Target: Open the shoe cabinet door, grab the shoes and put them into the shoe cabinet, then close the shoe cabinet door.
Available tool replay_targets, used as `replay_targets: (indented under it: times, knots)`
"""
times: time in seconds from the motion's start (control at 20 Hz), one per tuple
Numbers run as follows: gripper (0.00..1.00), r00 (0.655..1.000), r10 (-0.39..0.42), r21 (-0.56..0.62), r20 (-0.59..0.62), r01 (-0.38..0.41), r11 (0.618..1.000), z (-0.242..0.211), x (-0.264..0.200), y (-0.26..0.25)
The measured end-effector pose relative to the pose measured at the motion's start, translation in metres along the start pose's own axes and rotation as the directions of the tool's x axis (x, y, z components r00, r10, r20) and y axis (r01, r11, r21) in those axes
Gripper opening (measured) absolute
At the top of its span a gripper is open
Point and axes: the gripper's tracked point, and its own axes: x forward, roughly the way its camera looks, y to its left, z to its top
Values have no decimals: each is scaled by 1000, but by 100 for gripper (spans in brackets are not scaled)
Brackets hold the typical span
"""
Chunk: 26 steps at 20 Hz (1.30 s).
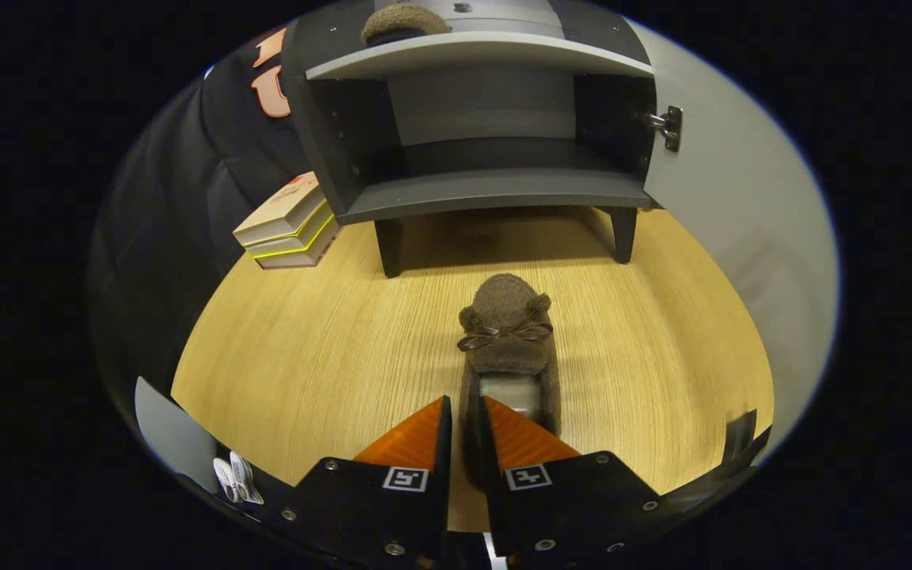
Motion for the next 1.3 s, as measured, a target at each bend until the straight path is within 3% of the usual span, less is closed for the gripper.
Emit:
replay_targets:
  times: [0.4, 0.7, 1.05, 1.3]
  knots:
    - [21, 997, -21, -15, -68, 20, 1000, -15, 39, -1]
    - [8, 996, -34, 0, -77, 34, 999, -12, 37, -5]
    - [5, 999, -32, 31, -12, 33, 999, 14, 5, -8]
    - [5, 997, -41, 31, 72, 38, 999, 35, -46, -4]
